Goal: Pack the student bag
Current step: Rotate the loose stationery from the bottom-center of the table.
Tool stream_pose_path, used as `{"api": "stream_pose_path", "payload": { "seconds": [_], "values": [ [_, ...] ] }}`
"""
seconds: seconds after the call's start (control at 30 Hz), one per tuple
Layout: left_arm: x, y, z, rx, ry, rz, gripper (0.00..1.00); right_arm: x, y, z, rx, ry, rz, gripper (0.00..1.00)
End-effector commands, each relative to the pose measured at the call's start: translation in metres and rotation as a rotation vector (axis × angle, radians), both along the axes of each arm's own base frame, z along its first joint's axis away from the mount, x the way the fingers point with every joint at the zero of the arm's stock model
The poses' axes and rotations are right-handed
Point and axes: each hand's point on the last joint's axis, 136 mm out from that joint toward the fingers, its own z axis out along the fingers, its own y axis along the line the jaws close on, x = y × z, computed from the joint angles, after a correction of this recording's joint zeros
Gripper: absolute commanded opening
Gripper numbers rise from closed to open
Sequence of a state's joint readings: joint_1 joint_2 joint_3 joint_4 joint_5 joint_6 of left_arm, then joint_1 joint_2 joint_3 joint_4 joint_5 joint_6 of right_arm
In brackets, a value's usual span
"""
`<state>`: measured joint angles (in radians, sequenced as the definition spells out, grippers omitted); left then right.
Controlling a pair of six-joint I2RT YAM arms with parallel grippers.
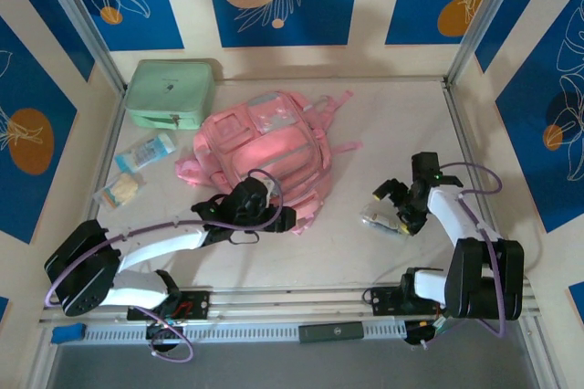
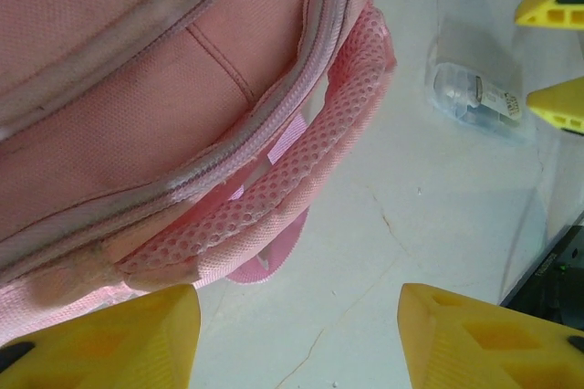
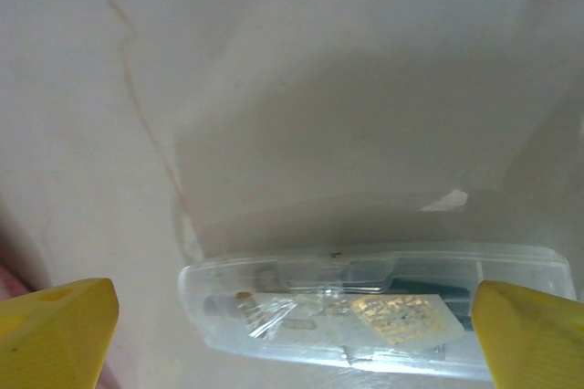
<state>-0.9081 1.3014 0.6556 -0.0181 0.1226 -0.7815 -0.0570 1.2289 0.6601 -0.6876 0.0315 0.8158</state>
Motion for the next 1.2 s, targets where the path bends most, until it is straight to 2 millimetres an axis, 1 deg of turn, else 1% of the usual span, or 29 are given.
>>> {"api": "stream_pose_path", "payload": {
  "seconds": [0.0, 0.07, 0.13, 0.3, 0.37, 0.43, 0.5, 0.53, 0.6, 0.67, 0.73, 0.83, 0.9, 0.97, 1.0, 1.07, 1.13, 1.17],
  "values": [
    [0.004, -0.011, 0.016, -0.051, -0.022, -0.004, 0.6, -0.011, 0.011, -0.008, 0.036, 0.031, -0.039, 0.99],
    [0.003, -0.008, 0.015, -0.042, -0.023, -0.001, 0.6, -0.02, 0.018, -0.008, 0.042, 0.041, -0.039, 0.99],
    [0.002, -0.004, 0.014, -0.026, -0.024, 0.004, 0.6, -0.03, 0.032, -0.006, 0.058, 0.041, -0.019, 0.99],
    [0.001, 0.005, 0.016, -0.015, -0.045, 0.02, 0.61, -0.051, 0.061, 0.01, 0.047, 0.033, 0.01, 0.99],
    [0.001, 0.009, 0.018, -0.005, -0.052, 0.025, 0.61, -0.056, 0.07, 0.017, 0.042, 0.003, 0.027, 0.99],
    [0.0, 0.013, 0.019, 0.006, -0.059, 0.032, 0.61, -0.052, 0.075, 0.025, 0.031, -0.045, 0.081, 0.99],
    [-0.001, 0.017, 0.021, 0.005, -0.065, 0.041, 0.61, -0.05, 0.062, 0.026, -0.027, -0.034, 0.106, 0.99],
    [-0.001, 0.018, 0.023, -0.002, -0.072, 0.043, 0.61, -0.044, 0.055, 0.025, -0.055, -0.035, 0.147, 0.99],
    [0.0, 0.02, 0.025, -0.003, -0.081, 0.051, 0.61, -0.038, 0.038, 0.025, -0.119, 0.007, 0.172, 0.99],
    [0.001, 0.026, 0.024, 0.004, -0.092, 0.073, 0.61, -0.022, 0.04, 0.026, -0.108, -0.02, 0.264, 0.99],
    [0.003, 0.032, 0.024, 0.001, -0.11, 0.106, 0.61, -0.008, 0.044, 0.023, -0.086, -0.025, 0.321, 0.99],
    [0.006, 0.043, 0.024, -0.007, -0.132, 0.158, 0.63, 0.008, 0.042, 0.017, -0.033, -0.02, 0.321, 0.99],
    [0.006, 0.049, 0.025, 0.002, -0.143, 0.176, 0.65, 0.015, 0.047, 0.012, -0.001, -0.037, 0.339, 0.99],
    [0.006, 0.054, 0.026, 0.004, -0.158, 0.188, 0.69, 0.014, 0.052, 0.006, 0.02, -0.023, 0.356, 0.99],
    [0.006, 0.056, 0.027, 0.007, -0.167, 0.19, 0.72, 0.012, 0.055, 0.002, 0.019, -0.008, 0.367, 0.99],
    [0.005, 0.06, 0.027, 0.026, -0.177, 0.189, 0.8, 0.005, 0.061, -0.006, 0.028, 0.031, 0.37, 0.99],
    [0.003, 0.061, 0.027, 0.045, -0.182, 0.162, 0.89, -0.005, 0.074, -0.015, 0.069, 0.057, 0.388, 0.99],
    [0.002, 0.061, 0.027, 0.053, -0.185, 0.147, 0.92, -0.011, 0.077, -0.018, 0.058, 0.073, 0.396, 0.99]
  ]
}}
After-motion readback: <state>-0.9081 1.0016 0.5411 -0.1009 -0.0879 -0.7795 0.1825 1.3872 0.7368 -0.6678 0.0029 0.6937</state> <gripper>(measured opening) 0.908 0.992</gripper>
